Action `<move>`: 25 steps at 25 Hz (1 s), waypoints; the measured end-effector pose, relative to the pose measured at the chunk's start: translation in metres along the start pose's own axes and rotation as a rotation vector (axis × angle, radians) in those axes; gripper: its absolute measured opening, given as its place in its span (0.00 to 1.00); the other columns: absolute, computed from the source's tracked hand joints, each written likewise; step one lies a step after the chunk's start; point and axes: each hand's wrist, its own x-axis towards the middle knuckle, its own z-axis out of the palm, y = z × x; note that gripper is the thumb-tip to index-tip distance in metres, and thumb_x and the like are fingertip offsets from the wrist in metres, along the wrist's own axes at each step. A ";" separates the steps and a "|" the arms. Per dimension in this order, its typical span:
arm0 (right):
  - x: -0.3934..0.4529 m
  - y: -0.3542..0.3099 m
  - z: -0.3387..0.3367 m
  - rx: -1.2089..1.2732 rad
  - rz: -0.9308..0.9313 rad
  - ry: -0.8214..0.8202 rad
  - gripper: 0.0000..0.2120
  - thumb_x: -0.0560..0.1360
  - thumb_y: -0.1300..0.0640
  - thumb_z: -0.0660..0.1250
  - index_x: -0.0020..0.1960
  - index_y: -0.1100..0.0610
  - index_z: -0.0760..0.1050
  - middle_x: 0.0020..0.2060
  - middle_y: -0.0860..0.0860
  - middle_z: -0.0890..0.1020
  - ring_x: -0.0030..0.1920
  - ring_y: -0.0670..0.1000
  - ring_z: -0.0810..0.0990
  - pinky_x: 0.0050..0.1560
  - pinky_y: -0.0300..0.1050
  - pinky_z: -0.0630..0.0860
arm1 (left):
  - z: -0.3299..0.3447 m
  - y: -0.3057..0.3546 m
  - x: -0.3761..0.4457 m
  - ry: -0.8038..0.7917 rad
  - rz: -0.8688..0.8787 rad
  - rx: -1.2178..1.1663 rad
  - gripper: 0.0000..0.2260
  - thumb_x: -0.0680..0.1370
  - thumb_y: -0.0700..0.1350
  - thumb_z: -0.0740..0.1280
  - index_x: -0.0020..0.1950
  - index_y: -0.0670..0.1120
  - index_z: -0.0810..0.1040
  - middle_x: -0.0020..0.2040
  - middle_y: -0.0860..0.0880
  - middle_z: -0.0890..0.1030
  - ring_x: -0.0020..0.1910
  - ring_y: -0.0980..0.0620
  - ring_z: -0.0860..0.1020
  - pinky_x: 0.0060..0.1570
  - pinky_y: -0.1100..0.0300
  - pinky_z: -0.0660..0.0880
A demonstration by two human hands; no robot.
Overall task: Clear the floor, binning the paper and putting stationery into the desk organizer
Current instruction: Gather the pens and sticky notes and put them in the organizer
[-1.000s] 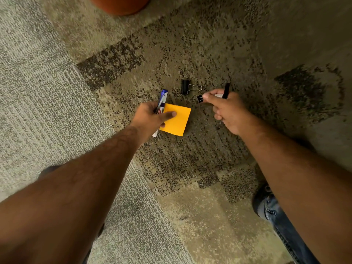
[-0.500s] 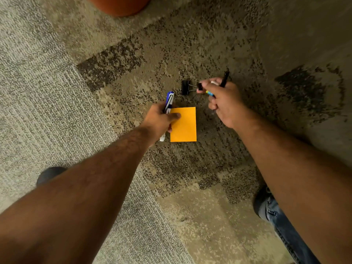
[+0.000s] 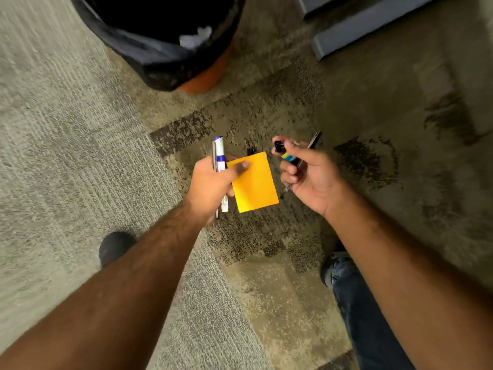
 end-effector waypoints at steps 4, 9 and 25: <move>-0.100 -0.057 0.088 -0.107 -0.066 0.041 0.09 0.78 0.58 0.71 0.56 0.58 0.85 0.43 0.48 0.85 0.29 0.42 0.68 0.26 0.33 0.64 | -0.010 0.116 -0.081 0.013 0.104 -0.033 0.07 0.69 0.48 0.79 0.42 0.54 0.83 0.29 0.55 0.77 0.22 0.56 0.72 0.21 0.64 0.69; -0.229 -0.139 0.197 -0.144 -0.211 0.143 0.10 0.80 0.67 0.69 0.60 0.64 0.82 0.33 0.47 0.80 0.31 0.43 0.66 0.28 0.35 0.64 | -0.020 0.258 -0.189 -0.079 0.294 0.097 0.07 0.73 0.45 0.77 0.45 0.57 0.84 0.35 0.55 0.81 0.27 0.57 0.74 0.23 0.62 0.71; -0.477 -0.289 0.300 -0.184 -0.563 0.221 0.07 0.76 0.59 0.76 0.54 0.55 0.88 0.40 0.57 0.79 0.31 0.45 0.69 0.32 0.39 0.66 | 0.024 0.515 -0.380 -0.422 0.600 0.299 0.04 0.79 0.46 0.72 0.47 0.55 0.86 0.40 0.60 0.82 0.36 0.62 0.80 0.30 0.67 0.75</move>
